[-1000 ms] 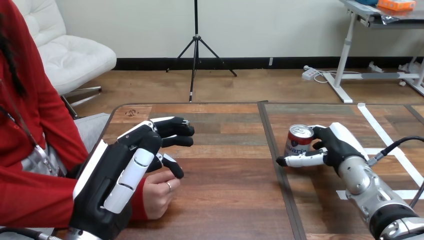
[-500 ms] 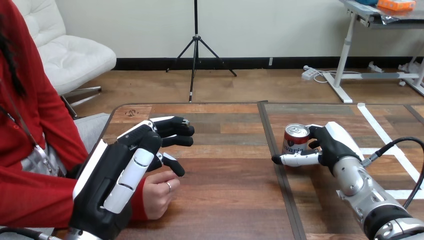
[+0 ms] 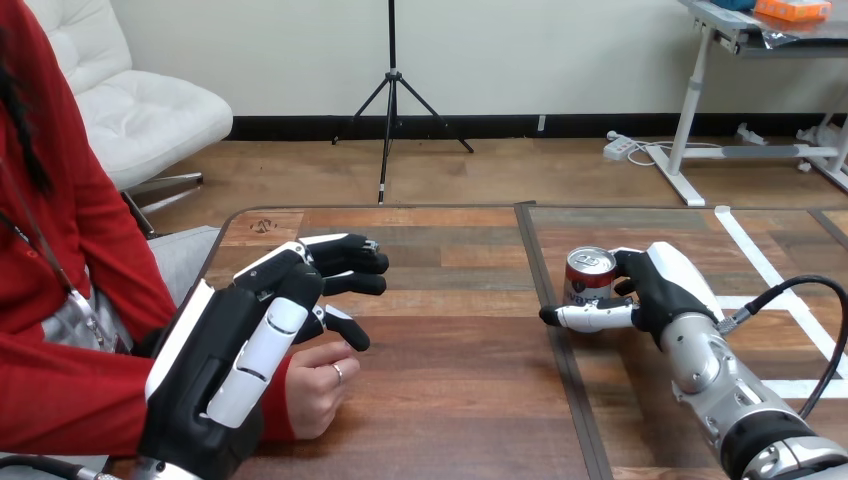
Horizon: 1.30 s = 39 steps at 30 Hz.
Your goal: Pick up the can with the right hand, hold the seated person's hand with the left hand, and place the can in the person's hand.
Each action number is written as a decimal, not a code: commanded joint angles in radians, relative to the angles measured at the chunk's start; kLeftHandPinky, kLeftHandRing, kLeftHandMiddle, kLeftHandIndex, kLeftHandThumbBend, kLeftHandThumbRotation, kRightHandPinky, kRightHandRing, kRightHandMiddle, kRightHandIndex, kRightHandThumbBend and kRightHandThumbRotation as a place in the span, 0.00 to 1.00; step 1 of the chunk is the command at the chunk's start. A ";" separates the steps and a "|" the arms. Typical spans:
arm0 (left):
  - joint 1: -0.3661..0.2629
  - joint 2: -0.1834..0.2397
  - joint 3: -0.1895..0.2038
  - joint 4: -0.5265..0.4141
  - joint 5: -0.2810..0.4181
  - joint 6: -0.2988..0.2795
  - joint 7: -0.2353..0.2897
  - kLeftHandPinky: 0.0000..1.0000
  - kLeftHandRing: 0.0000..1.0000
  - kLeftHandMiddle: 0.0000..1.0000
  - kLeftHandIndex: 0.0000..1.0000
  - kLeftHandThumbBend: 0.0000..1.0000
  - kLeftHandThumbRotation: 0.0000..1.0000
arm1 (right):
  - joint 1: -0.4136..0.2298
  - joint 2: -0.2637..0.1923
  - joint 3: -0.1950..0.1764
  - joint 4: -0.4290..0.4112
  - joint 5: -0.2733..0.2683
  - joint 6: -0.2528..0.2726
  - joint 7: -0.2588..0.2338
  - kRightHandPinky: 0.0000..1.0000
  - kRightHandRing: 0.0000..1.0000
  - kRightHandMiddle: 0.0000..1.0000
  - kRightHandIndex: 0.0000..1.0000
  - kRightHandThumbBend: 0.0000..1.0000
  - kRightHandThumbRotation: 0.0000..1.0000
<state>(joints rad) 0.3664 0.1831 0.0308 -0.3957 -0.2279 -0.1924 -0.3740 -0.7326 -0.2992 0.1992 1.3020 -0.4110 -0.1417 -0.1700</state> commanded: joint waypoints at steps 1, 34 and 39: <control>-0.023 0.002 0.012 -0.015 -0.005 -0.032 0.004 0.47 0.70 0.71 0.68 0.68 0.86 | -0.027 0.024 -0.006 -0.003 0.008 -0.018 -0.037 0.67 0.75 0.78 0.77 0.96 0.33; -0.008 0.005 0.022 -0.006 0.012 -0.075 0.023 0.50 0.67 0.69 0.66 0.65 0.86 | -0.023 0.070 -0.048 -0.001 0.041 -0.067 -0.164 0.40 0.46 0.50 0.51 0.63 0.00; -0.006 0.005 0.025 -0.007 0.013 -0.079 0.024 0.50 0.67 0.69 0.65 0.67 0.86 | -0.024 0.067 -0.049 -0.003 0.042 -0.074 -0.166 0.38 0.44 0.48 0.49 0.63 0.00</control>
<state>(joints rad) 0.3900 0.1833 0.0421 -0.3955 -0.2191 -0.2422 -0.3556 -0.7325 -0.2353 0.1575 1.3074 -0.3775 -0.1851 -0.3161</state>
